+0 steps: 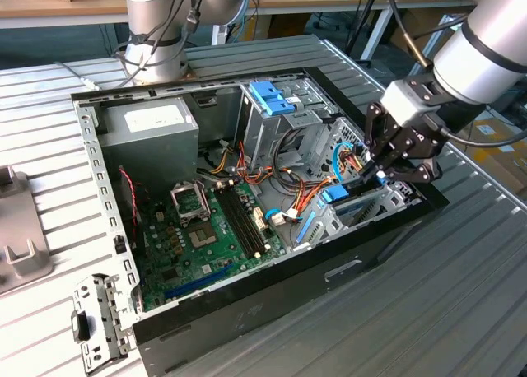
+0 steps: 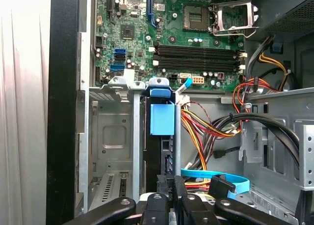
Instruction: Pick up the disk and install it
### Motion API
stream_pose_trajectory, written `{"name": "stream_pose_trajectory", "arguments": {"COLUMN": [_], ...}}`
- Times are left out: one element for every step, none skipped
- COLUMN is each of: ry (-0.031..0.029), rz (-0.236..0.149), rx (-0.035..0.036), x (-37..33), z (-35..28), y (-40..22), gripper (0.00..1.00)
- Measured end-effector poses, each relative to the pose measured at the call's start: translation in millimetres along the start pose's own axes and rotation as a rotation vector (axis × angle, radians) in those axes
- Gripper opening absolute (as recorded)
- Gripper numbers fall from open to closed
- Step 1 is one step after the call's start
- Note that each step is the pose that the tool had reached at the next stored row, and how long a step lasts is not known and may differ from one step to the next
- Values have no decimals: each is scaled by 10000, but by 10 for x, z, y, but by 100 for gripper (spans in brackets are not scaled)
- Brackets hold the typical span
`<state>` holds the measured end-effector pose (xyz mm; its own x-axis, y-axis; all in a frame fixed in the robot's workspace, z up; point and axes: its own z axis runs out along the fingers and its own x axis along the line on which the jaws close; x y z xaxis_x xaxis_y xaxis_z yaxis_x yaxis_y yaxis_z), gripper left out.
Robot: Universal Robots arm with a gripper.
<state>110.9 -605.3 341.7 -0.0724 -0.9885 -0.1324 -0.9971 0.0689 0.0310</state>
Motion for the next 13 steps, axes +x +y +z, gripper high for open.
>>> {"name": "stream_pose_trajectory", "arguments": {"ry": [-16,-24,-24,-22,-23,-25,-28,-33,-33,-38,-51,-41,-35], "rz": [0,0,0,1,1,1,1,1,1,0,-1,0,0], "rx": [-3,-7,-11,-15,-17,-17,-18,-17,-17,-17,-17,-17,-17], "x": [2,5,8,13,16,20,19,19,19,19,20,20,19], "z": [9,17,24,32,39,45,46,49,49,51,58,53,50], "y": [0,-1,-2,-2,-2,-2,-2,-2,-2,-3,-3,-2,-1], "gripper": [17,17,17,17,17,17,17,17,17,17,18,30,30]}}
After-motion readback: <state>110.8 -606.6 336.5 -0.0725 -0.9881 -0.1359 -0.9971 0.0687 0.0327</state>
